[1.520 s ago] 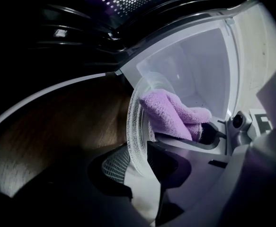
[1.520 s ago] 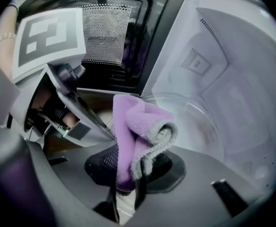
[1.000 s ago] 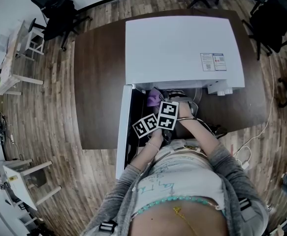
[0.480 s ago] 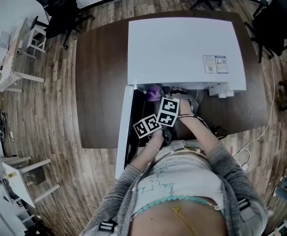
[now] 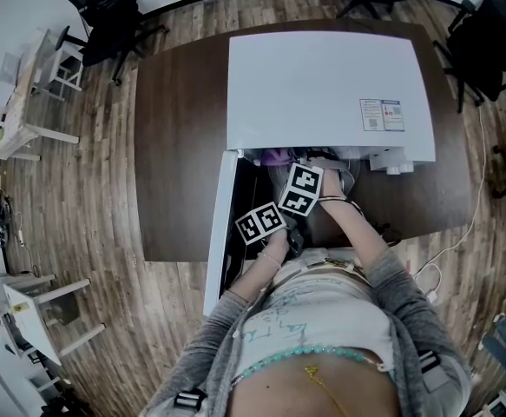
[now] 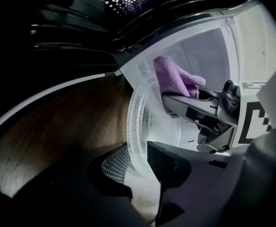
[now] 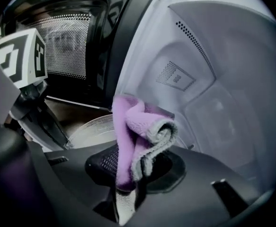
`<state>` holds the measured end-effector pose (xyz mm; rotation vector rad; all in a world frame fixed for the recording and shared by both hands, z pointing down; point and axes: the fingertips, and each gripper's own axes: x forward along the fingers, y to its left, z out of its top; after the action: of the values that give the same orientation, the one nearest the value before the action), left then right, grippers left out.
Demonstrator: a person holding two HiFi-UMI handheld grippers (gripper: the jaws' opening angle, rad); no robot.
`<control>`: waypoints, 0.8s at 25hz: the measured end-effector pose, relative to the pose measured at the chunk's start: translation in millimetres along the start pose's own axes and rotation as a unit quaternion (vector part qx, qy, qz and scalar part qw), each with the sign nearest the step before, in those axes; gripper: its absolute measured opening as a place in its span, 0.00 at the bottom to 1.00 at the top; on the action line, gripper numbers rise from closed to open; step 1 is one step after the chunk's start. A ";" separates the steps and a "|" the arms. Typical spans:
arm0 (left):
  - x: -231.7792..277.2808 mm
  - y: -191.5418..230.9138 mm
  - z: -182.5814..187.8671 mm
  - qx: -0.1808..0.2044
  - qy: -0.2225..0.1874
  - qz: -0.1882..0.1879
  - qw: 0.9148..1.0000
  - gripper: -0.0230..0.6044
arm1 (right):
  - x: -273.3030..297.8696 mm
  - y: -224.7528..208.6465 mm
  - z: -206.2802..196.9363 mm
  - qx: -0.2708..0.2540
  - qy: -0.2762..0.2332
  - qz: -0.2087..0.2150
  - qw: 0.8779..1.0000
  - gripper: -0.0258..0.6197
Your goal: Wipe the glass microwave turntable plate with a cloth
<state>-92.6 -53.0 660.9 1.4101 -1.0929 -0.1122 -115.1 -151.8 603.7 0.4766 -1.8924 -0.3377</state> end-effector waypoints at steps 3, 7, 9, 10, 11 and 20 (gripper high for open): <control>-0.5 -0.6 0.0 0.000 0.000 -0.001 1.000 0.23 | -1.0 -12.5 -6.1 0.019 0.006 -0.019 1.000 0.21; -0.5 -0.4 0.4 0.000 0.000 -0.001 1.000 0.23 | -0.3 -25.7 -14.5 0.031 0.009 -0.041 0.999 0.21; 0.3 0.3 -0.3 0.000 0.000 -0.001 1.000 0.23 | 0.0 -31.6 -19.8 0.037 0.010 -0.053 0.998 0.21; 0.8 0.5 -0.5 0.000 0.000 -0.001 1.000 0.23 | -0.3 -35.7 -23.2 0.039 0.011 -0.061 0.997 0.21; 1.2 0.6 -0.6 0.000 0.000 -0.001 1.000 0.23 | -0.6 -40.2 -26.9 0.040 0.014 -0.070 0.997 0.21; 1.1 0.7 -0.5 0.000 0.002 -0.001 1.000 0.23 | -7.0 -61.4 -48.2 0.065 0.036 -0.124 0.990 0.21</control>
<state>-92.1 -53.2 662.2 1.4115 -1.0876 -0.1109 -57.8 -202.7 587.7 0.8045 -1.7948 -0.3558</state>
